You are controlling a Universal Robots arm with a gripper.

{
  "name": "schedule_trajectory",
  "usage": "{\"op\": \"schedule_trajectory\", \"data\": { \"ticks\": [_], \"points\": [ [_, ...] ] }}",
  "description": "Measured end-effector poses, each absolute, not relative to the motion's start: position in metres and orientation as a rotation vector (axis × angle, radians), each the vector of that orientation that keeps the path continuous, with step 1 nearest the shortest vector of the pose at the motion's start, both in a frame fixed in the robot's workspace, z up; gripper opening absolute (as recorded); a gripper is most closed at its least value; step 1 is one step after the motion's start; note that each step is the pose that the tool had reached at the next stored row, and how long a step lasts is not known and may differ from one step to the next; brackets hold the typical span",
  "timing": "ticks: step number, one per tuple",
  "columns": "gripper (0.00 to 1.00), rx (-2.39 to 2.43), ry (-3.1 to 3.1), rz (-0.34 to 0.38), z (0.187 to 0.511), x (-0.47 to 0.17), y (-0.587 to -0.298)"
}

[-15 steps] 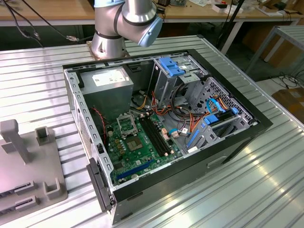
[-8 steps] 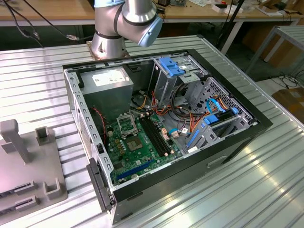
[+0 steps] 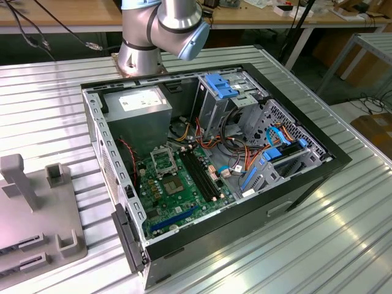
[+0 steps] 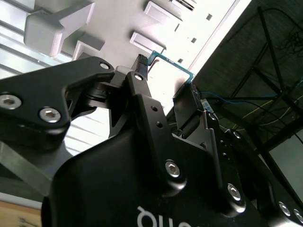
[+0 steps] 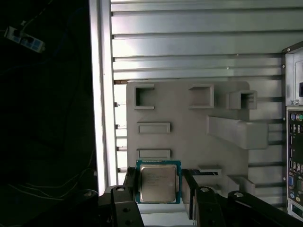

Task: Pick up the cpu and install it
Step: 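Pick up the cpu and move it towards the insertion slot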

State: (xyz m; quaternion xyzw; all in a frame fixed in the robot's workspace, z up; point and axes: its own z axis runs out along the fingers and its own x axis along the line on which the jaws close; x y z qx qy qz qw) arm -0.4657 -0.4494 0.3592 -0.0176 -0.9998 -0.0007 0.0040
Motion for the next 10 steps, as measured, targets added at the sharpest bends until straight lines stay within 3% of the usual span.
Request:
{"op": "schedule_trajectory", "data": {
  "ticks": [10],
  "points": [
    [0.47,-0.055,-3.133,-0.002,0.3665,-0.4657,-0.4494]
  ]
}}
